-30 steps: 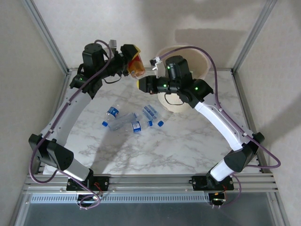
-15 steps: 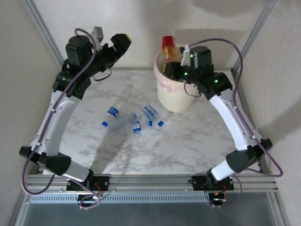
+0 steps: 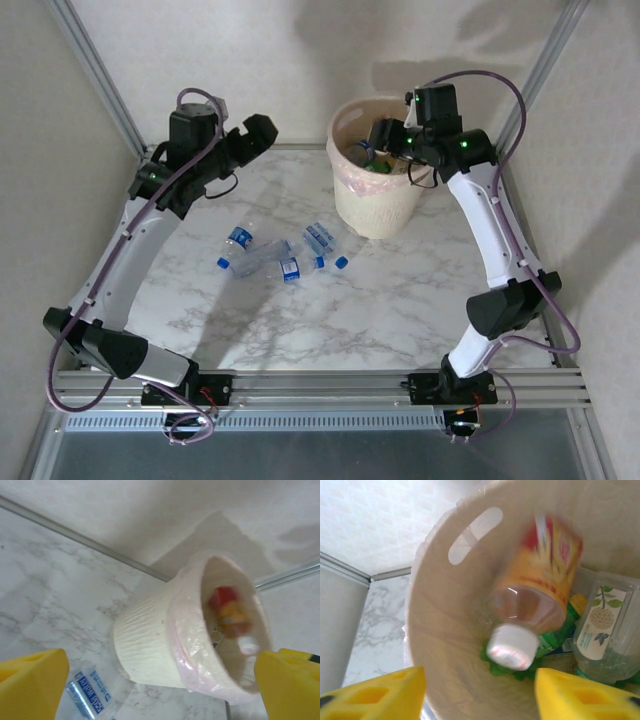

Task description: Put the plastic bottles in the bin

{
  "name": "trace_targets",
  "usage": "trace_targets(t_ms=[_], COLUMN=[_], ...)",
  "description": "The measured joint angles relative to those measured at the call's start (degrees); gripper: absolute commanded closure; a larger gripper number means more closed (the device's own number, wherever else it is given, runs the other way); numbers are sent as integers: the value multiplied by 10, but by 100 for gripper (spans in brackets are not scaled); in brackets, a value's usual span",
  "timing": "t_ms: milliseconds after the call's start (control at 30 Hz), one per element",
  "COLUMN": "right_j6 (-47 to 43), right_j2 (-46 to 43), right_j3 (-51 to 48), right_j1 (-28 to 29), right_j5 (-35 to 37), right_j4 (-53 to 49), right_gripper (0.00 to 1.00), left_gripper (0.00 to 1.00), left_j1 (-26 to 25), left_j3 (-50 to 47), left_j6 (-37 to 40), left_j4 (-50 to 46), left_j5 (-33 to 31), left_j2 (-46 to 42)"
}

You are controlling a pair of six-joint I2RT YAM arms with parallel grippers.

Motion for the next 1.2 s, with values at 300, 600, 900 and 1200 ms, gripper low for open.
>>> trace_targets(t_ms=[300,600,900,1200], right_j6=[-23,-80,-107,-113], right_j2=[-12,-125,-194,-177], right_j3=[-1,-111,-273,-445], right_j1=[4,131,263,294], right_j5=[0,39,96,151], right_j4=[5,57,105,138], right_gripper=[28,24,31,36], left_gripper=[8,13,13,12], left_j1=[0,-1,-4,-4], left_j3=[-7,-45,-55,-64], left_j6=[1,-21,-45,-49], left_j4=[1,20,18,17], left_j5=[-11,-3,-9,-24], left_j2=[22,66,83,75])
